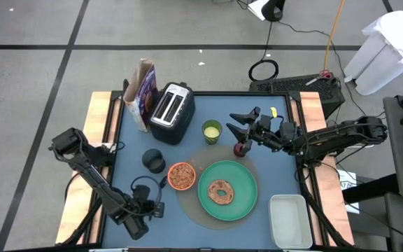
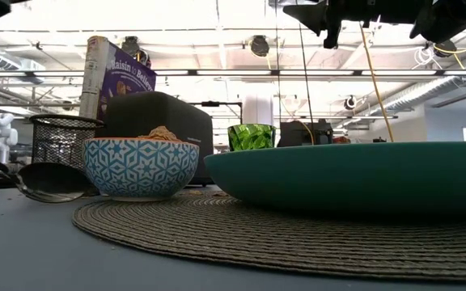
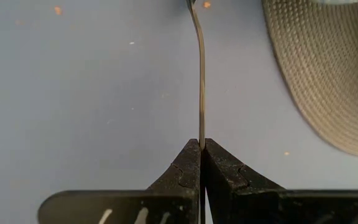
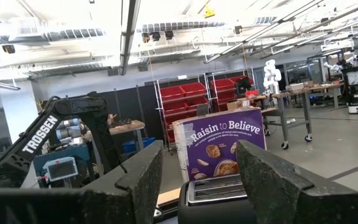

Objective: Arrange a breakfast setting
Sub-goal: Put the spoon beside the orange bowl

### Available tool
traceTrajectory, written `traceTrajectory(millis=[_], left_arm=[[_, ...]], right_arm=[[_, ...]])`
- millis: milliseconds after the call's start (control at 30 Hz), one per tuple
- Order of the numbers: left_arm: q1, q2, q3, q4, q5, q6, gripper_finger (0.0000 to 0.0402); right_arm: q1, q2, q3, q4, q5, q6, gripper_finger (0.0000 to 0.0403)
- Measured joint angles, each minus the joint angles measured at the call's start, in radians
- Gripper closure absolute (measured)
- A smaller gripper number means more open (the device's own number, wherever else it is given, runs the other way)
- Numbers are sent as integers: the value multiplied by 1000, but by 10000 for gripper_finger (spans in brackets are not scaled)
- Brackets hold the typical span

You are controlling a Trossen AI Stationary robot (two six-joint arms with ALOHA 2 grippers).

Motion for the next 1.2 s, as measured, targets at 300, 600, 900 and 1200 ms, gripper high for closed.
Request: traceTrajectory(millis=[300, 600, 900, 1200], left_arm=[[47, 0, 0, 34, 0, 5, 394], [57, 0, 0, 44, 5, 31, 381], [57, 0, 0, 44, 7, 69, 351], [57, 0, 0, 43, 6, 133, 341]], right_arm=[[0, 0, 0, 0, 0, 0, 204], [0, 0, 0, 0, 0, 0, 204], [0, 0, 0, 0, 0, 0, 204], [0, 0, 0, 1, 0, 0, 204]])
